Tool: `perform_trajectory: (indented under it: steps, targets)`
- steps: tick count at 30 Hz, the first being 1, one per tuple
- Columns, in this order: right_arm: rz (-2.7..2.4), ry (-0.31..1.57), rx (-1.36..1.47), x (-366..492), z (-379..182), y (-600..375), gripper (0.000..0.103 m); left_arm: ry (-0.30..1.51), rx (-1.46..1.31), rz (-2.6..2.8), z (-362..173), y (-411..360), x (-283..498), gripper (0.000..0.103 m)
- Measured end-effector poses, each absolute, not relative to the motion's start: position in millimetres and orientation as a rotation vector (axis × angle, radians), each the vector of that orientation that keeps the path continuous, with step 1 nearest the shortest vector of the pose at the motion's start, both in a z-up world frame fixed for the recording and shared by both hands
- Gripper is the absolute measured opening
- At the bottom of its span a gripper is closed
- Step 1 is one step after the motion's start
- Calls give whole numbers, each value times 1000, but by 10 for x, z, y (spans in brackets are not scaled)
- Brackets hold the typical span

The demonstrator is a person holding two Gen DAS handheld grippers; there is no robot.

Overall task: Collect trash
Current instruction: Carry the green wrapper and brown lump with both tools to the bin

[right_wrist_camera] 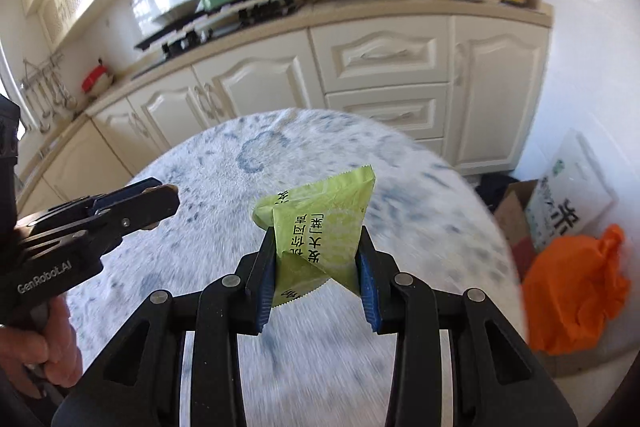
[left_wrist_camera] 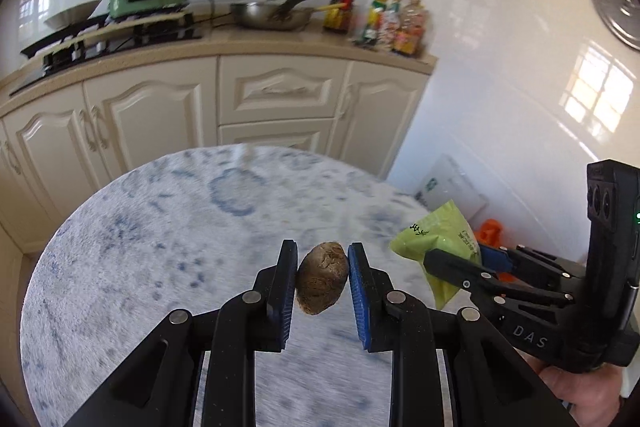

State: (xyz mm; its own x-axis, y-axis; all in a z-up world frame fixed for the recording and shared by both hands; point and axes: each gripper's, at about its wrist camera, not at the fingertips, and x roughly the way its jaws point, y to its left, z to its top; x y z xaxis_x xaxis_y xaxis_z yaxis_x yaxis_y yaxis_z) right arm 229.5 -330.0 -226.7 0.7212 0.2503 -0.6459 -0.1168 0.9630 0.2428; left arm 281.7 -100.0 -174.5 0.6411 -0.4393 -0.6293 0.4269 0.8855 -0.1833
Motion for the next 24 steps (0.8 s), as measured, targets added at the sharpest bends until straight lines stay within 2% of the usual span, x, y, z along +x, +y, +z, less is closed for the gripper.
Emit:
perform_trajectory:
  steps: [7, 16, 24]
  targets:
    - [79, 669, 238, 1470, -2023, -3918, 36, 656, 39, -641, -1463, -1559, 2030, 22]
    - [-105, 607, 299, 593, -1910, -4809, 36, 640, 109, -818, -1244, -2406, 1412, 22]
    - [-302, 662, 373, -22, -2271, -5618, 36, 750, 163, -1015, -1500, -3419, 1195, 22]
